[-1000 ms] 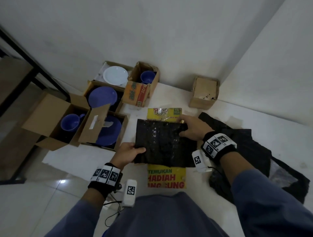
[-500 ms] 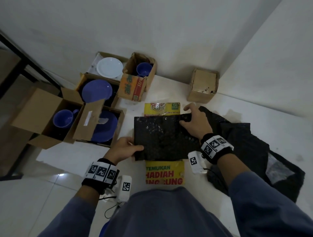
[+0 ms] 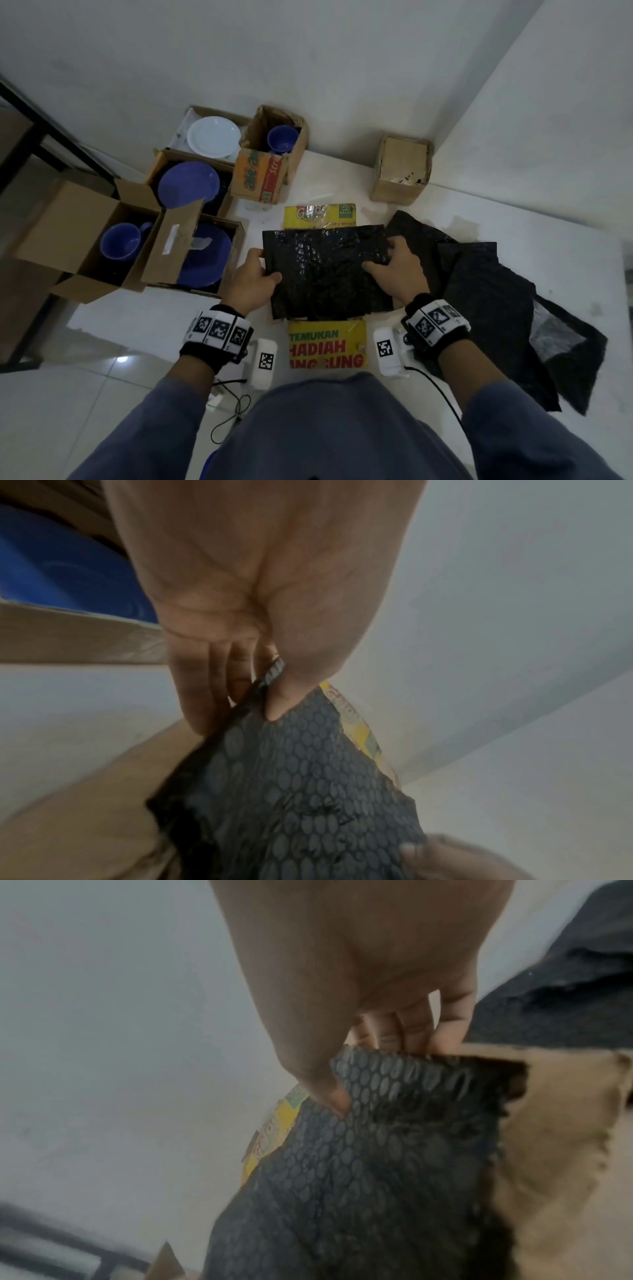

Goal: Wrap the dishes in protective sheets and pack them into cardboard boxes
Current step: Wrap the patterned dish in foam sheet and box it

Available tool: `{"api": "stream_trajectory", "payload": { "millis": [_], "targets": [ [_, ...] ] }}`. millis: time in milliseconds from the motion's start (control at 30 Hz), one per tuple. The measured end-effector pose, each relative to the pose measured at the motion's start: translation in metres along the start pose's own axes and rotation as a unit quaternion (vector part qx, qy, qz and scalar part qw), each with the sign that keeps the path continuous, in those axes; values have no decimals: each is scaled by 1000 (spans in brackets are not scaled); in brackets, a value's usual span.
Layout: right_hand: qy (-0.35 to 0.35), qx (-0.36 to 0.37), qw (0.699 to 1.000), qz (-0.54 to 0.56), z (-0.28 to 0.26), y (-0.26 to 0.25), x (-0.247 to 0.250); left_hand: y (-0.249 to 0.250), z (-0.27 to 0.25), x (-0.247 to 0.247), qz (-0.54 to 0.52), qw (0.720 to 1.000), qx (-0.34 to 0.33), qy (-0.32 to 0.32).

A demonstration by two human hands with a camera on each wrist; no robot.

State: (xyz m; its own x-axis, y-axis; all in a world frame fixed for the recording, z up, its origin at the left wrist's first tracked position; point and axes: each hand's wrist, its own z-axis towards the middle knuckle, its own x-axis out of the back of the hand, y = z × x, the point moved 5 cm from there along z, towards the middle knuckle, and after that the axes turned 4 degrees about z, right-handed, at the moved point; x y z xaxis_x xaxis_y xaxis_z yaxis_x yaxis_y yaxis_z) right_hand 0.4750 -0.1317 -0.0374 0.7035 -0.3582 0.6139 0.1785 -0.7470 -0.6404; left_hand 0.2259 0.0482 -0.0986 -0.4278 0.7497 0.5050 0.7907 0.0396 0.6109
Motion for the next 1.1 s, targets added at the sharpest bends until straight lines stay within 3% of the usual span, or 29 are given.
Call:
{"api": "stream_trajectory", "payload": {
  "millis": [100,267,367,500,533,600,667,700,767,867,1100],
  "targets": [
    [-35,0,995,91,-3,3,-5,12,-14,4,-57,998,1,-16],
    [-7,32,983,182,-13,3,0,35,-50,16,-145,989,-24,-5],
    [-6,36,985,169,-19,9,-4,31,-56,18,-88,994,-51,40],
    [-7,53,992,110,-29,12,-10,32,-63,10,-3,993,-107,50],
    [8,68,993,92,-32,11,-10,34,-65,11,31,986,-138,84],
    [71,109,992,6,-36,5,-7,45,-70,13,158,952,-215,149],
    [137,165,969,-127,-42,-10,0,60,-78,6,239,917,-290,135],
    [139,207,952,-179,-46,-21,-1,67,-79,0,265,905,-315,108],
    [69,290,919,-256,-55,-45,-13,77,-81,-11,333,878,-338,69],
    [-56,303,875,-373,-60,-54,-47,78,-74,-26,432,845,-316,16],
    [-88,230,839,-484,-53,-30,-86,71,-62,-57,568,775,-274,27]
  ]
}}
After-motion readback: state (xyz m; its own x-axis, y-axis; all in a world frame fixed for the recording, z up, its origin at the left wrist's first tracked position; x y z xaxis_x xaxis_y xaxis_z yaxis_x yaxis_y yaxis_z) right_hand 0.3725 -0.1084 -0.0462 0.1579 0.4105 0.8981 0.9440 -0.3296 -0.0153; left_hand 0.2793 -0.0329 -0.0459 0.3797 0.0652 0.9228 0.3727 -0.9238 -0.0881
